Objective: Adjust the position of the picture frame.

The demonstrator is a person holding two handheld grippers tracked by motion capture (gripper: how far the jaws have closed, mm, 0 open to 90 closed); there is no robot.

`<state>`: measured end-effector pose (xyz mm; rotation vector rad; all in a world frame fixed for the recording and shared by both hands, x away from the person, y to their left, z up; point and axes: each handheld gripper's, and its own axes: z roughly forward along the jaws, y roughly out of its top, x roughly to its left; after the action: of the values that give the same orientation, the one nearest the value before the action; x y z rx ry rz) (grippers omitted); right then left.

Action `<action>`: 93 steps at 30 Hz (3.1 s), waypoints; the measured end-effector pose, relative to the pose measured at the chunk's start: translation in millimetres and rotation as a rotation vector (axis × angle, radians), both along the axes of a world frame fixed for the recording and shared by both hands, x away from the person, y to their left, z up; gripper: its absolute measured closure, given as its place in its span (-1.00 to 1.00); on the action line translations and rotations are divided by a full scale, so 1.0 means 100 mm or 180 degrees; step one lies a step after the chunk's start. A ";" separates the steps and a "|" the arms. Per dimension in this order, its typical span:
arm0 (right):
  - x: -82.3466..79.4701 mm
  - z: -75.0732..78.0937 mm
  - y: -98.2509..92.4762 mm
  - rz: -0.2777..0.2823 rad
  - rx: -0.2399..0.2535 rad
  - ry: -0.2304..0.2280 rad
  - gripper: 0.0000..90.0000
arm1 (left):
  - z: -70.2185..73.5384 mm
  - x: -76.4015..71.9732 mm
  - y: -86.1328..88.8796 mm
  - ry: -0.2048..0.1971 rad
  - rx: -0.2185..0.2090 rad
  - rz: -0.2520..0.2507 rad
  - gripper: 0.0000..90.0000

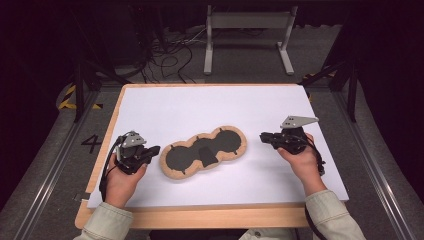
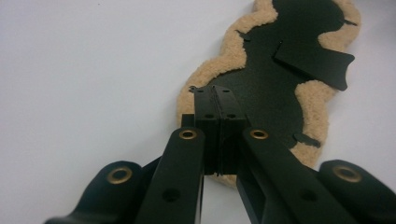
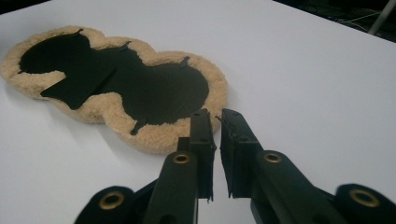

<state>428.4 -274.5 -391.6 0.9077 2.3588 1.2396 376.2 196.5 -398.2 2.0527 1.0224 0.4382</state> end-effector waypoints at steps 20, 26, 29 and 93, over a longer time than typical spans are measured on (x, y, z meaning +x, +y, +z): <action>0.78 0.02 0.89 0.0126 -0.0573 0.0408 1.00 | -0.09 0.02 0.23 0.0097 -0.0168 0.0187 0.75; 1.01 -0.10 0.98 -0.0037 -0.0738 0.0424 1.00 | -0.12 -0.01 0.27 0.0135 -0.0141 0.0243 0.74; 1.10 -0.18 0.98 -0.0112 -0.0821 0.0460 1.00 | -0.14 -0.04 0.30 0.0153 -0.0143 0.0271 0.74; 0.17 -0.14 0.44 0.0156 -0.0379 0.0356 1.00 | -0.39 0.13 -0.09 0.0869 0.0409 -0.0803 0.92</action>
<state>445.8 -230.3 -405.8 0.9077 2.5260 1.0788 388.7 187.1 -437.6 2.3672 0.8913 0.0959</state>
